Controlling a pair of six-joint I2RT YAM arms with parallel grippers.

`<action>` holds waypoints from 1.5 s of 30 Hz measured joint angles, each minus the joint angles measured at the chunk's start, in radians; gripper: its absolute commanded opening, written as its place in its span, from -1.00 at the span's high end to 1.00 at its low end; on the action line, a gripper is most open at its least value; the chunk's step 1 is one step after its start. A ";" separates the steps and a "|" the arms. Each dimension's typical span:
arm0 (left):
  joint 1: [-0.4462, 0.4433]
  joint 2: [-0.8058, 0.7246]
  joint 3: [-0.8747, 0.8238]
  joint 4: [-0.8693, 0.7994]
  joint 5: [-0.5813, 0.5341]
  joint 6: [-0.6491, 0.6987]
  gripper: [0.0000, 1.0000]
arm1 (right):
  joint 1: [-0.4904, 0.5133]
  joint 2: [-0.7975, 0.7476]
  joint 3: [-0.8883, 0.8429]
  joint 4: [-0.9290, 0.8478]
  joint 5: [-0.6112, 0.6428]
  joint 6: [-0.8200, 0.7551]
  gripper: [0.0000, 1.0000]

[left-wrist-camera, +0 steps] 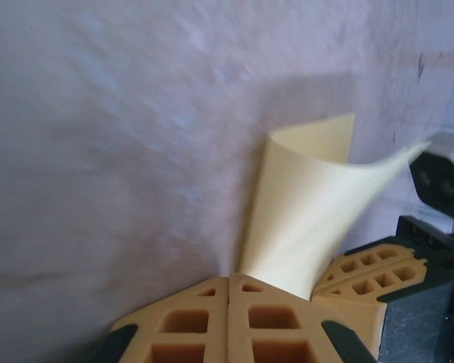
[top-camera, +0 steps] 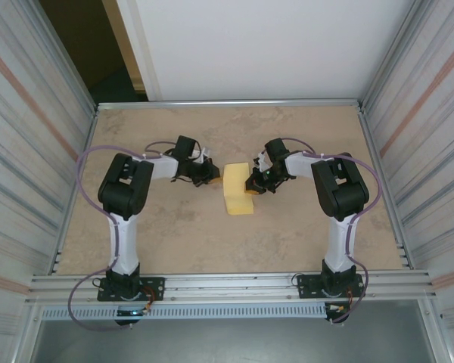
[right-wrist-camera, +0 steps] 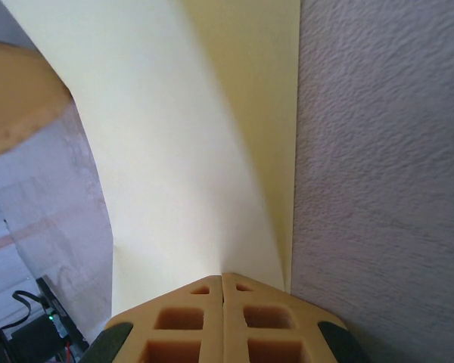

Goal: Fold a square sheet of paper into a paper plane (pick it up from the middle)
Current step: First fold the square sheet of paper in half at the center of the table.

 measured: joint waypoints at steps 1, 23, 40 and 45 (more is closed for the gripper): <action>0.010 -0.005 -0.001 -0.006 -0.006 0.002 0.85 | 0.000 0.000 0.000 0.000 0.000 0.000 1.00; -0.129 0.055 0.111 -0.016 -0.089 -0.016 0.85 | -0.001 0.000 -0.003 0.004 -0.003 -0.006 1.00; 0.034 0.048 0.128 -0.072 -0.071 0.007 0.85 | -0.003 0.000 -0.006 0.010 -0.008 -0.006 1.00; -0.040 0.029 0.137 -0.038 -0.068 0.004 0.85 | -0.003 0.000 -0.006 0.010 -0.009 -0.006 1.00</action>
